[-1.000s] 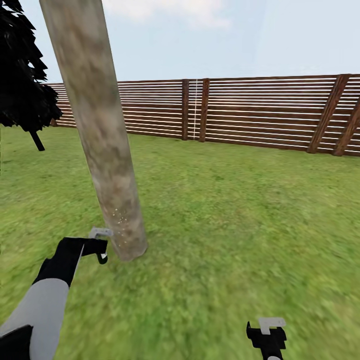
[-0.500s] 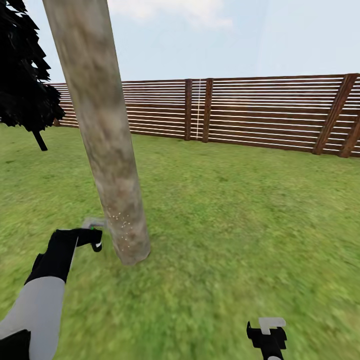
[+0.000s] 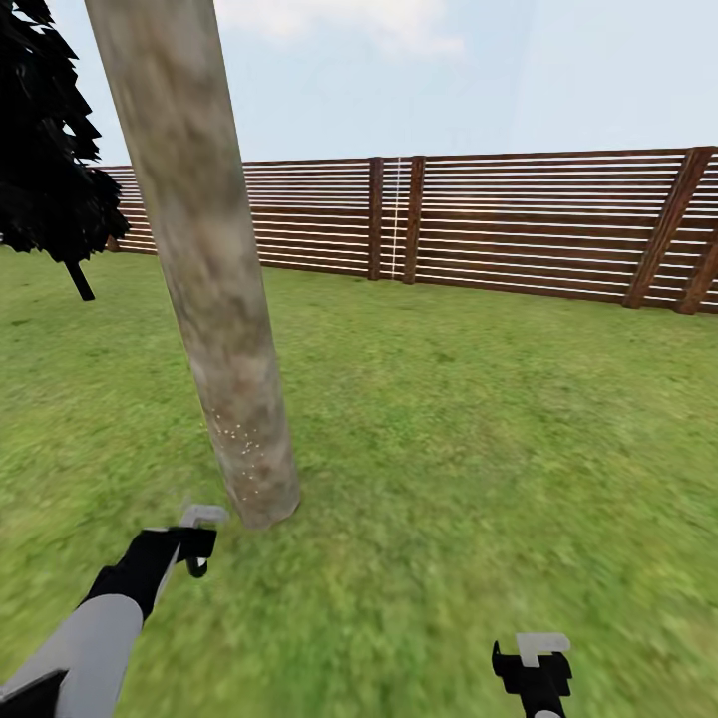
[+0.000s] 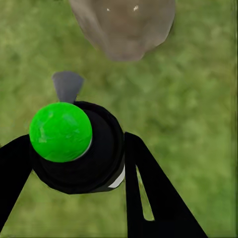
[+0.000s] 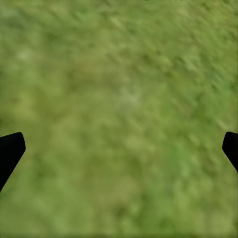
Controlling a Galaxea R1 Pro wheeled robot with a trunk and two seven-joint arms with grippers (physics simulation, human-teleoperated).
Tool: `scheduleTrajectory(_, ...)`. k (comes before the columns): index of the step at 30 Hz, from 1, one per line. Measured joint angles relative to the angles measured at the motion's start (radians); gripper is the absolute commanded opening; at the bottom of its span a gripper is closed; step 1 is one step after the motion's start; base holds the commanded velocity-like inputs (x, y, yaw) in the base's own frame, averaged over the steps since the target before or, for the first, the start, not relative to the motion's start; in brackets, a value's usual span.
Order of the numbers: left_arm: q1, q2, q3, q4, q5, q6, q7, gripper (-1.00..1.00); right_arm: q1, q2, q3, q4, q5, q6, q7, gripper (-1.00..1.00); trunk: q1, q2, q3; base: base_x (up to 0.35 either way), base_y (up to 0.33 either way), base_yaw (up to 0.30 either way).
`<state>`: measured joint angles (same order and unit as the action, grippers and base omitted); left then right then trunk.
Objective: In the garden, pick up the pesticide atomizer on the floor and spray pesticide onto both trees until each tree trunk is fully covered.
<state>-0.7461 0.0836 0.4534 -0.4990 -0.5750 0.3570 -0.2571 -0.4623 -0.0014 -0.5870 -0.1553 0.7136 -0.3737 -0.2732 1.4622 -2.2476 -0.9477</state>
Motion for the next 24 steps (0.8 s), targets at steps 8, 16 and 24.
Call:
scheduleTrajectory(8, 0.000, 0.001, 0.072, 0.042, -0.001, -0.069, 0.128, -1.00, 0.000, 0.001, 0.000, 0.001, 0.000, 0.000, 0.000, 1.00, -0.001, 0.000, 0.000, 0.143, -0.075, 0.000)
scheduleTrajectory(16, 0.000, -0.004, 0.075, 0.043, -0.001, -0.067, 0.126, -1.00, 0.000, 0.001, 0.000, 0.001, 0.001, 0.000, 0.000, 1.00, 0.000, 0.000, 0.000, 0.240, -0.136, 0.000)
scheduleTrajectory(24, 0.000, -0.010, 0.075, 0.043, 0.000, -0.069, 0.128, -1.00, 0.001, 0.003, 0.000, 0.002, 0.000, -0.001, -0.002, 1.00, 0.000, 0.000, 0.000, -0.086, -0.266, 0.210)
